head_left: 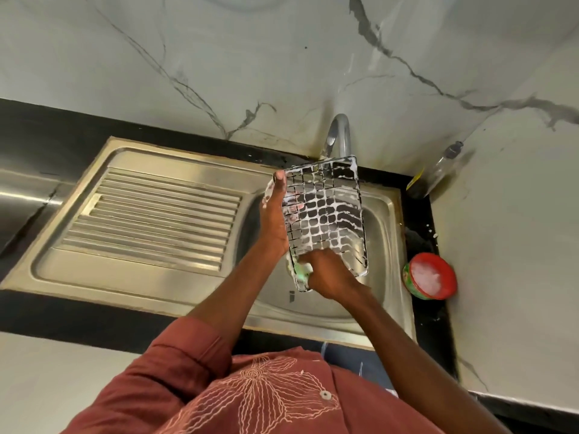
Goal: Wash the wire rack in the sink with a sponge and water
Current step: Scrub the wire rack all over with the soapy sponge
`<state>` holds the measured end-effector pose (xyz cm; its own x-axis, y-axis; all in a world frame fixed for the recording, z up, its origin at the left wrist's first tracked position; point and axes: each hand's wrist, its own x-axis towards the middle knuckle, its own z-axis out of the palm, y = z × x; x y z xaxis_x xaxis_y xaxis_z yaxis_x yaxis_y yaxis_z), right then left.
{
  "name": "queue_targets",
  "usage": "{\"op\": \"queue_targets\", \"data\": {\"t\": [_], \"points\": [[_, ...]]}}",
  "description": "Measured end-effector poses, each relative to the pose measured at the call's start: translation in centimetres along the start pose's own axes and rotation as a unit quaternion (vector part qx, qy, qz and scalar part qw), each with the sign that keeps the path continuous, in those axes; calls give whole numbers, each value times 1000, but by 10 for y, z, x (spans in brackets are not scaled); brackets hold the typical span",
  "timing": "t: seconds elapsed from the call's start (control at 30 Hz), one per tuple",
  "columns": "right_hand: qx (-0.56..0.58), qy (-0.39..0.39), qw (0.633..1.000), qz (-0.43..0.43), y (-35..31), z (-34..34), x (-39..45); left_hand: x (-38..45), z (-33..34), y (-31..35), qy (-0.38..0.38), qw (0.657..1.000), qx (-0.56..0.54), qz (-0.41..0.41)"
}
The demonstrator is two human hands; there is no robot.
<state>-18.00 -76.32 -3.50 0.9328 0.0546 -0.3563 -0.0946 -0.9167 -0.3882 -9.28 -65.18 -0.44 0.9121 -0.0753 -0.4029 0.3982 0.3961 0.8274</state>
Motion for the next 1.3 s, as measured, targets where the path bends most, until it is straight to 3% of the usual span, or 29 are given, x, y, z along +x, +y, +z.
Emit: {"op": "queue_targets", "data": {"t": [0.1,0.23,0.4,0.47,0.53,0.6,0.67,0.77,0.9,0.97,1.07,1.17,1.23,1.3], "points": [[-45,-31,998,-25,7,-12,-6,-1,-6,1,-4,1000,-16,-7],[-114,59,992,16,3,-25,2,-3,-5,0,-11,1000,-11,-16],[-139,-6,990,21,7,-4,-14,-10,0,1,-2,1000,-20,-23],[-83,-22,996,35,12,-5,-14,-11,-3,1,1,998,-38,-42],[62,-5,995,83,16,-11,-8,-11,-4,-3,2,998,-31,-62],[228,88,960,138,14,-17,1,-10,-3,-7,-10,997,-20,-78],[284,212,923,148,3,-22,11,-8,-4,-13,-19,996,-9,-87],[223,327,916,66,-29,-32,27,-9,-3,-11,-8,995,8,-103],[77,270,959,-28,-38,-34,38,-29,14,5,-54,994,12,-93],[72,249,966,-19,-25,-42,39,-27,12,3,-52,994,25,-94],[71,312,943,90,-5,-58,41,-21,11,3,-47,992,31,-109],[74,361,922,122,-1,-56,47,-20,18,7,-48,989,58,-124],[82,336,932,106,-11,-48,50,-24,22,11,-50,990,68,-111],[31,264,964,22,-18,-36,51,-18,23,6,-49,989,85,-109]]}}
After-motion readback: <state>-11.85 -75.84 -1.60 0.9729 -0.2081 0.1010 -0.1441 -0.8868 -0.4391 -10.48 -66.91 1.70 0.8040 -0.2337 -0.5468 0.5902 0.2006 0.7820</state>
